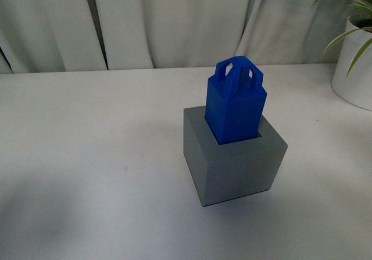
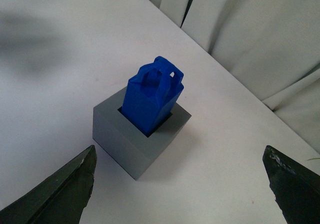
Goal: Insert blue part into gray base
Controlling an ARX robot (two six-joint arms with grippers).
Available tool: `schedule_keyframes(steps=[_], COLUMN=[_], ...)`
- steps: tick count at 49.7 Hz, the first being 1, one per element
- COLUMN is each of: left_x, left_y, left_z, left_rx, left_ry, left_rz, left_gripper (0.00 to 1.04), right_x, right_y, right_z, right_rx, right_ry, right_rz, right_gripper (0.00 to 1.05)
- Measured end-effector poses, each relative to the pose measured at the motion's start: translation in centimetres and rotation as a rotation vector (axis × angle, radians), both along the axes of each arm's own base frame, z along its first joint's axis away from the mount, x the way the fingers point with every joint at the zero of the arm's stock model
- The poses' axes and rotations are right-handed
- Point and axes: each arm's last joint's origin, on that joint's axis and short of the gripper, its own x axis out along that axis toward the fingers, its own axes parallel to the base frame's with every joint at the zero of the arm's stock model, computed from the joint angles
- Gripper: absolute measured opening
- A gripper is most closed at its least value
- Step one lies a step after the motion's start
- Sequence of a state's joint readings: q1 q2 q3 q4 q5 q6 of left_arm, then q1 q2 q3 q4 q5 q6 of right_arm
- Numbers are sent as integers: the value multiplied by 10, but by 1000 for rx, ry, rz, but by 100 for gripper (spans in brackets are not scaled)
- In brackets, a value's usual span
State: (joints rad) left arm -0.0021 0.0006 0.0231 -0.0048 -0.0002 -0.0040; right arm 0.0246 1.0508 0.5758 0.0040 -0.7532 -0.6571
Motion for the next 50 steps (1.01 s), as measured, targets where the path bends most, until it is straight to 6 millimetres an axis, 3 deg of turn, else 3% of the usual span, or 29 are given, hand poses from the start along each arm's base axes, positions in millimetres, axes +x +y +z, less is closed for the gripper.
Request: schedule_keyframes(steps=[16,20,26,41,50], left_x=[0,0,0,0,0], left_y=[0,0,0,0,0], left_z=[0,0,0,0,0], left_rx=[0,0,0,0,0], left_ry=[0,0,0,0,0], left_rz=[0,0,1,1,0], left_gripper=[99,99,99,99,99], right_x=[0,-5,-22,-51,-62], right_y=[1,3,-9,-24,-25], right_z=[-3,-16,-21,-43,-50], right_rx=[38,95,322,421,424], right_ry=[39,-114,-218,-183,-179], right_rz=[-68,-484,-843,-874,-875], right_gripper=[96,81,59,4,2])
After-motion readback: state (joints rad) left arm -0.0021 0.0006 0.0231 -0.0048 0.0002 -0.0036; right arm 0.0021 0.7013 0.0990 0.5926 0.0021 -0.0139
